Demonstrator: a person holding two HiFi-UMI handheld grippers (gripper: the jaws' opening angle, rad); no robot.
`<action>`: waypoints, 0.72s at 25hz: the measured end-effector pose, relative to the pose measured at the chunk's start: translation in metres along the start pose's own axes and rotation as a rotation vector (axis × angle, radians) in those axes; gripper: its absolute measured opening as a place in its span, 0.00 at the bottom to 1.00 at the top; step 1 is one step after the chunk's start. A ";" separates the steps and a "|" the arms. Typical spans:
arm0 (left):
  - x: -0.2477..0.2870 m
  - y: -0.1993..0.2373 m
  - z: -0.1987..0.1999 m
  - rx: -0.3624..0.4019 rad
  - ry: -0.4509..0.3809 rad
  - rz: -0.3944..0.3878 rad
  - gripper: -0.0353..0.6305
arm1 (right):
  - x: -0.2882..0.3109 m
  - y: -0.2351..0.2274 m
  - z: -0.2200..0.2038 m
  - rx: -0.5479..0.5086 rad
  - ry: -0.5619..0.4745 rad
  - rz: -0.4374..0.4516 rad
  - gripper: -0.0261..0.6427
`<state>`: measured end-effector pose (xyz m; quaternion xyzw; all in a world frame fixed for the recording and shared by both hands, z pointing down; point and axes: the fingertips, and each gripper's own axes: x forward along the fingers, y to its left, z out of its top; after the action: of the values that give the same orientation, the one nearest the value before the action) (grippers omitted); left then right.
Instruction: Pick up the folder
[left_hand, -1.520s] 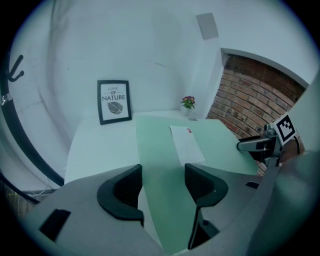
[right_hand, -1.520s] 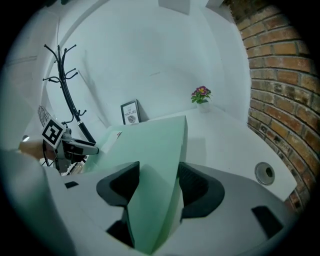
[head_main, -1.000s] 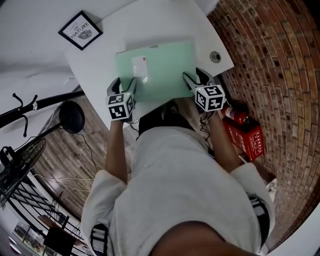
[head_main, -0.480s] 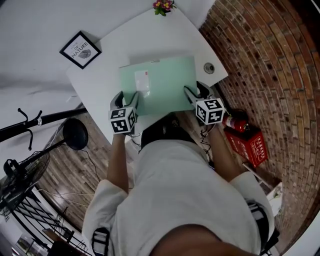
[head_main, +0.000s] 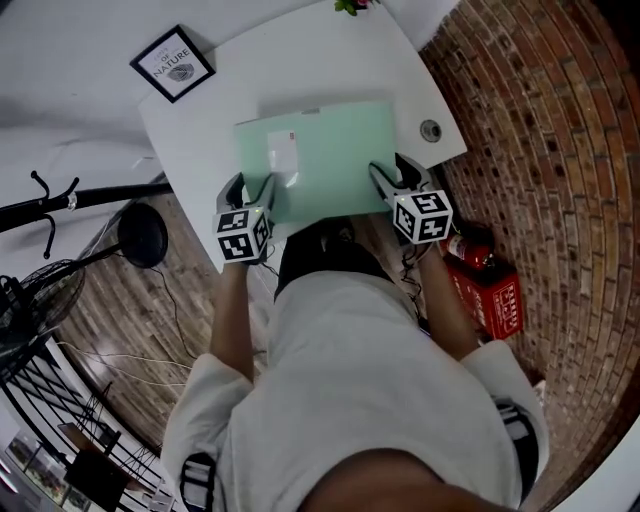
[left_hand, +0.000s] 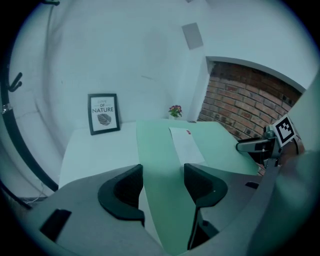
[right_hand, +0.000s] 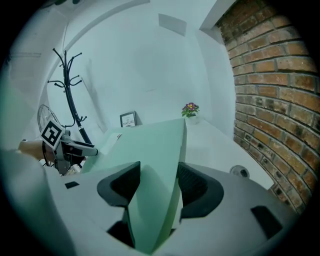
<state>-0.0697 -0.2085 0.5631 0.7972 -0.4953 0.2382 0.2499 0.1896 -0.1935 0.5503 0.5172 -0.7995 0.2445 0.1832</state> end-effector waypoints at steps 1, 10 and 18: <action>-0.004 0.001 -0.002 -0.006 -0.006 0.014 0.46 | 0.001 0.002 0.000 -0.006 0.000 0.013 0.39; -0.048 0.010 -0.026 -0.069 -0.047 0.161 0.44 | 0.009 0.030 -0.009 -0.055 0.012 0.149 0.38; -0.075 0.014 -0.043 -0.125 -0.089 0.236 0.44 | 0.014 0.049 -0.007 -0.107 0.013 0.221 0.38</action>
<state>-0.1177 -0.1367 0.5509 0.7260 -0.6101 0.1990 0.2473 0.1390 -0.1823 0.5539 0.4139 -0.8623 0.2237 0.1875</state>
